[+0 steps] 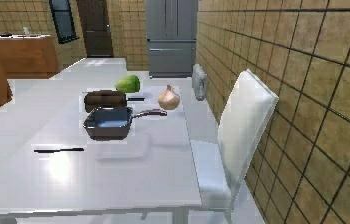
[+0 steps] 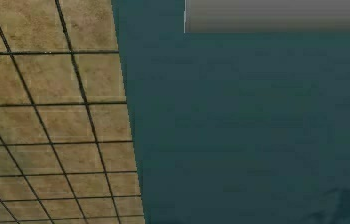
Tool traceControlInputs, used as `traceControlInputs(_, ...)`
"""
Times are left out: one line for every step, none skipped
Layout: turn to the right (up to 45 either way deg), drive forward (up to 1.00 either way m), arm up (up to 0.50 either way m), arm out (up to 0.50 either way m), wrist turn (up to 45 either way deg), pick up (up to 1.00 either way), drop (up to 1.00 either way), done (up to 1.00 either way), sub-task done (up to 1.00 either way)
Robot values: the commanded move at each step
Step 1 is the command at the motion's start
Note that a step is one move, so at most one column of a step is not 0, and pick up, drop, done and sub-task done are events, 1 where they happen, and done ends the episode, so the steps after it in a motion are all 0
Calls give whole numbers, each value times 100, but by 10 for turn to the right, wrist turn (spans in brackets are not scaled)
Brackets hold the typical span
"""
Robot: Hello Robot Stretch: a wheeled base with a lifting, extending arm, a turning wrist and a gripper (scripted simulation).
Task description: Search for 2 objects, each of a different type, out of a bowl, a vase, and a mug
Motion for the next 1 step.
traceControlInputs(0,0,0,0,0,0,0,100,0)
